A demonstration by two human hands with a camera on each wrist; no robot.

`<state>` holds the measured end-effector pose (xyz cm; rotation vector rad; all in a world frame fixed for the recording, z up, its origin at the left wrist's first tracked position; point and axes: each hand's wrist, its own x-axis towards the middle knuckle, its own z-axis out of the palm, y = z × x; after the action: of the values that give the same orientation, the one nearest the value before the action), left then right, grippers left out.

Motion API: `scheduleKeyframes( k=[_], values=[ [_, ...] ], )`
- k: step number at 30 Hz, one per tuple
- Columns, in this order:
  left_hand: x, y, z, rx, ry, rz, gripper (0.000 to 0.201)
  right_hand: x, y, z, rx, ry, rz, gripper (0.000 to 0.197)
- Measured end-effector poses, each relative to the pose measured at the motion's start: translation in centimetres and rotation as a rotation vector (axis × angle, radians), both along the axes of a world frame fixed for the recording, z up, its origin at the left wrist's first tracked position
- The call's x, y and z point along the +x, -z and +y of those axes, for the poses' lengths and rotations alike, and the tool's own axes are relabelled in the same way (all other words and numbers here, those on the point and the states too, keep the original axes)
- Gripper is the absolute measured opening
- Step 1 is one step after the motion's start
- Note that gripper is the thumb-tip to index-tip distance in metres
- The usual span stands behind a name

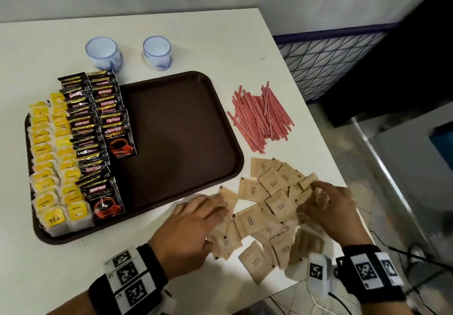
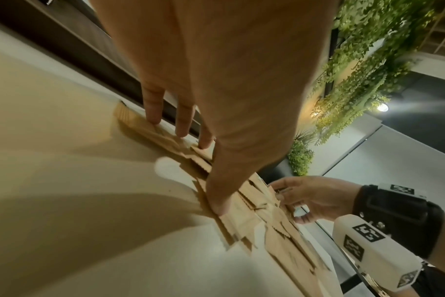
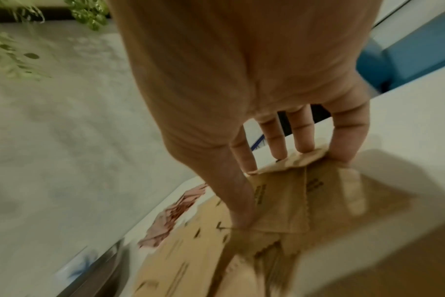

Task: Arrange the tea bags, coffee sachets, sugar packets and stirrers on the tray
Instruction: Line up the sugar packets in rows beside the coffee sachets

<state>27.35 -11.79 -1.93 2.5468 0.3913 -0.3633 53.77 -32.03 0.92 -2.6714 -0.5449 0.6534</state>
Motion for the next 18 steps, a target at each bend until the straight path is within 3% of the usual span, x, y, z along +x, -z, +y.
scheduleKeyframes(
  k=[4,7,9,15,18],
  values=[
    [-0.9,0.8,0.1,-0.015,0.001,-0.009,0.074,-2.3,0.3,1.4,0.055,-0.116,0.061,0.058],
    [-1.9,0.9,0.3,-0.073,-0.021,-0.04,0.066,-3.2,0.5,1.9,0.128,-0.14,0.17,0.061],
    [-2.6,0.7,0.2,-0.072,-0.031,-0.075,0.06,-3.2,0.0,2.5,0.149,-0.11,0.148,0.065],
    [-2.7,0.3,-0.1,0.017,-0.01,-0.112,0.067,-3.0,-1.0,4.4,-0.052,-0.082,0.19,0.124],
    [-2.2,0.4,-0.2,0.016,0.019,-0.078,0.071,-5.0,-0.4,5.2,-0.108,-0.19,0.159,0.124]
  ],
)
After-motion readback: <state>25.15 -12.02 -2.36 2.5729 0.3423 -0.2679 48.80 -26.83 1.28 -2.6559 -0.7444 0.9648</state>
